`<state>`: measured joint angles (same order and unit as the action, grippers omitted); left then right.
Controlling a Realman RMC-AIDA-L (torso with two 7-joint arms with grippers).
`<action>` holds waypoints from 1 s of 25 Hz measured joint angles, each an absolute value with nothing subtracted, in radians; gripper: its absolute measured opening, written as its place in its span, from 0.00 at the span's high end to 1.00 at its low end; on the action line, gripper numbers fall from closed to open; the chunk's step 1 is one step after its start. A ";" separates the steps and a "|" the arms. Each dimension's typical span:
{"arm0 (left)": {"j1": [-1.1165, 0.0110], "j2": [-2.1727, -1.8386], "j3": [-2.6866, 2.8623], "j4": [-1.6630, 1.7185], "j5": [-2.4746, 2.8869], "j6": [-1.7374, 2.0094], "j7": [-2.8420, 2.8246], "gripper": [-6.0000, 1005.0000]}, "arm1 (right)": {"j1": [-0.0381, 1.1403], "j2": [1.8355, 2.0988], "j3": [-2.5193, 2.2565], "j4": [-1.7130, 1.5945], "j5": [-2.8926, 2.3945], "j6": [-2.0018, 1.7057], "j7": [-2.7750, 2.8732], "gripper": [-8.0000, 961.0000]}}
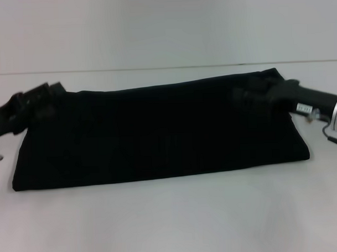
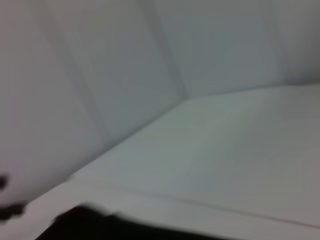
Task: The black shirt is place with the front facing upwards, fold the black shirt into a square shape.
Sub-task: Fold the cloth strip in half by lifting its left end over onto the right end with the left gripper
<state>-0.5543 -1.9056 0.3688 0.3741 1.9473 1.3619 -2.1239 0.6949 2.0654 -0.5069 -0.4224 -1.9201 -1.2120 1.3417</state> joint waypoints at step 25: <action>-0.361 -1.893 0.350 0.510 2.188 1.402 -2.641 0.13 | 0.657 2.095 -0.745 -0.372 -1.923 -1.233 1.063 0.01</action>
